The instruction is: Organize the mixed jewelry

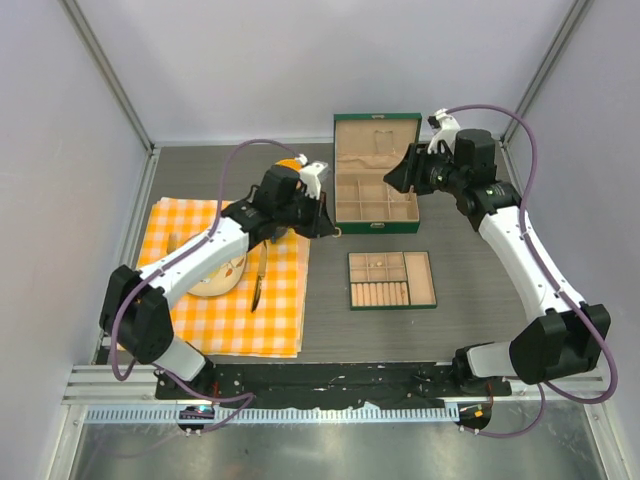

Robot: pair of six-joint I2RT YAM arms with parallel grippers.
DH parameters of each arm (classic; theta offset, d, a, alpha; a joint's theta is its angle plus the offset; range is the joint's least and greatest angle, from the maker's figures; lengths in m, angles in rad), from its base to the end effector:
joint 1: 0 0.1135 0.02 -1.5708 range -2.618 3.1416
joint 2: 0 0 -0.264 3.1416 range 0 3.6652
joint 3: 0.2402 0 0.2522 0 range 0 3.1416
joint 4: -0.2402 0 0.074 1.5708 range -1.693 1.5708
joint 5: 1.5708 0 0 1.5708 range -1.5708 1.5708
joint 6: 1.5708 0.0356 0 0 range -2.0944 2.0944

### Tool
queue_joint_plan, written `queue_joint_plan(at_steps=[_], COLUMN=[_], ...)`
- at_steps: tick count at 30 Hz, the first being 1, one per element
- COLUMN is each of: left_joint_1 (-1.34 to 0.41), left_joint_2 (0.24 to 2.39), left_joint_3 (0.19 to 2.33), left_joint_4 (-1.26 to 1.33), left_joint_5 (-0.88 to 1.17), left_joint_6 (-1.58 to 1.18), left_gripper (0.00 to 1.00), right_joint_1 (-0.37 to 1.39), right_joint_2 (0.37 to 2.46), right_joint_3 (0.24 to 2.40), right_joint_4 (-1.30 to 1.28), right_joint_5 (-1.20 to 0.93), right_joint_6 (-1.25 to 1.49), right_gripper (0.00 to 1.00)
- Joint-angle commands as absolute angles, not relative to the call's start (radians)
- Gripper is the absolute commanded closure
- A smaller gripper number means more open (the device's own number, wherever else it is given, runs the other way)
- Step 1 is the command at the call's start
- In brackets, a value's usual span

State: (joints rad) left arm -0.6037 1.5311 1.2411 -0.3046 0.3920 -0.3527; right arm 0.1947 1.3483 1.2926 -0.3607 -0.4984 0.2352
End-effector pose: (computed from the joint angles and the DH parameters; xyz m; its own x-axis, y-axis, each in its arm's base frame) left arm 0.2804 -0.2099 0.3049 -0.7040 0.0977 -0.7035 0.5775 0.6552 -0.4870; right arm 0.2969 0.0759 0.3747 -0.5255 0.1050 -0.8443 -0.4899 0.7740 0.4012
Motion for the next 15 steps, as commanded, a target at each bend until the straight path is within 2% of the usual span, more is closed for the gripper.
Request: queue_joint_plan(at_steps=[1,6,15], left_joint_1=[-0.704,-0.788,-0.854], left_joint_2=[1.541,1.623,1.816], left_joint_3=[1.311,1.431,1.619], left_joint_4=[-0.386,-0.543,-0.765], left_joint_5=[0.145,0.068,-0.118], left_joint_6=[-0.376,-0.397,-0.613], left_gripper=[1.00,1.00,1.00], right_joint_1=[0.175,0.149,0.146], right_joint_2=[1.333,1.322,1.272], right_joint_3=[1.315,1.267,1.190], right_joint_4=[-0.403,-0.402,-0.403], right_joint_5=[-0.162,-0.012,0.034], right_joint_6=[0.152,0.088,0.069], right_gripper=[0.45,0.45,0.45])
